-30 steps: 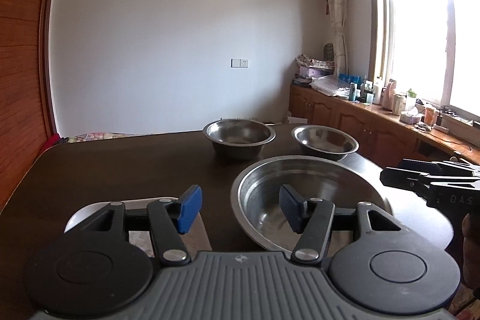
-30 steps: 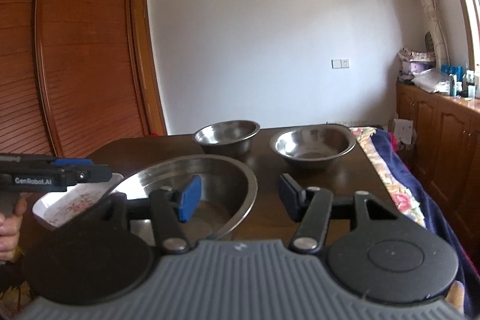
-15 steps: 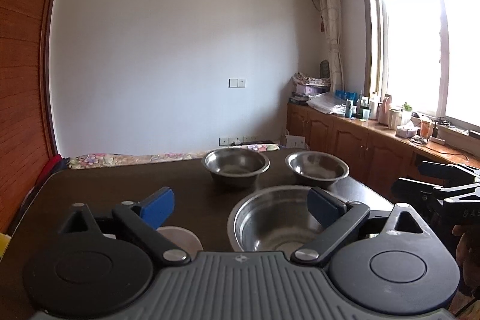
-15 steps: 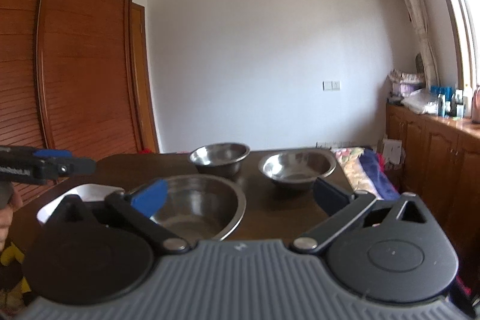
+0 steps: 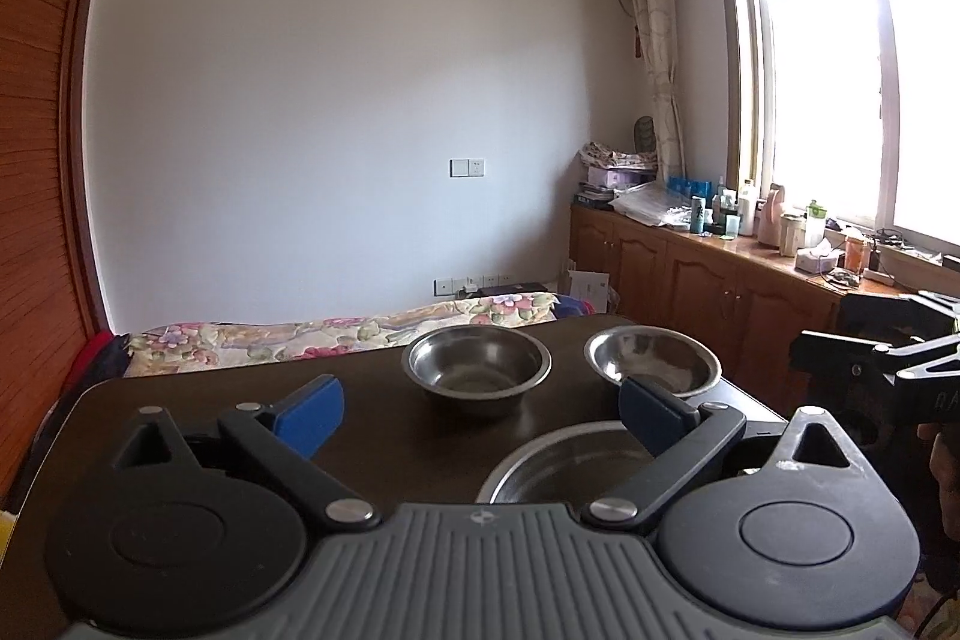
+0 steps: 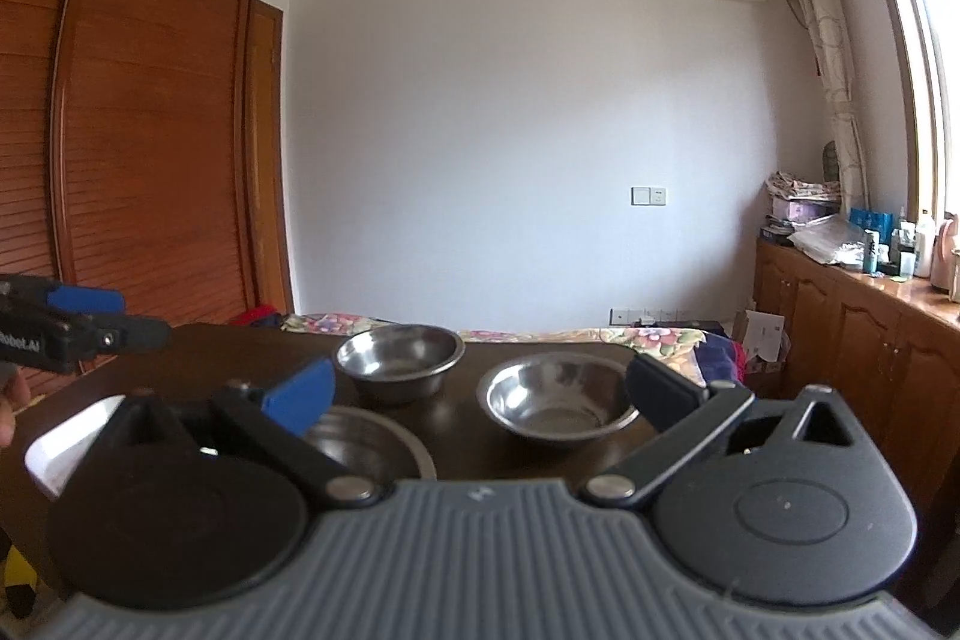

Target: Organize plates and bowls

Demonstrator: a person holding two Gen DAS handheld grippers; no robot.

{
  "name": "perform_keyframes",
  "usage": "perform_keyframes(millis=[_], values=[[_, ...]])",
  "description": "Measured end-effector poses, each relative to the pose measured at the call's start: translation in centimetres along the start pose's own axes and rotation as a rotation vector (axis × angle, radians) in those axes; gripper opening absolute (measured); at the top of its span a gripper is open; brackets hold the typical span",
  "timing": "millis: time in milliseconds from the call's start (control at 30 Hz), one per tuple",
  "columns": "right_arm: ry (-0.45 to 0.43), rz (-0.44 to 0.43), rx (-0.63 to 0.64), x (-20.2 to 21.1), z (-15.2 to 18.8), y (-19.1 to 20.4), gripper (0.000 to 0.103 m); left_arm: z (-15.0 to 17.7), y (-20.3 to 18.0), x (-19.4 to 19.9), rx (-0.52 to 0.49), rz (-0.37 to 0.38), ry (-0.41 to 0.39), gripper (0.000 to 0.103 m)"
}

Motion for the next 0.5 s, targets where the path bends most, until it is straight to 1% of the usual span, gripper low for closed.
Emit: perform_keyframes(millis=[200,367,500], values=[[0.016,-0.031,0.038,-1.6,-1.4,-0.4,0.103,-0.9,0.2,-2.2,-0.016,0.001,0.022,0.103],[0.051,-0.073,0.064,-3.8,-2.2,-0.7,0.103,-1.4,0.8,-4.6,-0.007,0.007,0.058,0.103],[0.088,-0.106,0.082,-5.8,-2.8,-0.8,0.103,-1.7,1.1,-6.6,-0.025,-0.003,0.072,0.103]])
Point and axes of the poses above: each gripper's, at about its wrist camera, not at the fingertips, and x roughly against the way its jaws point, y to its left, z to its underside, the point moved 10 cm from there along -x, roughly the way its jaws point, and after that the axes turned 15 degrees about -z, right-handed, at the moved point
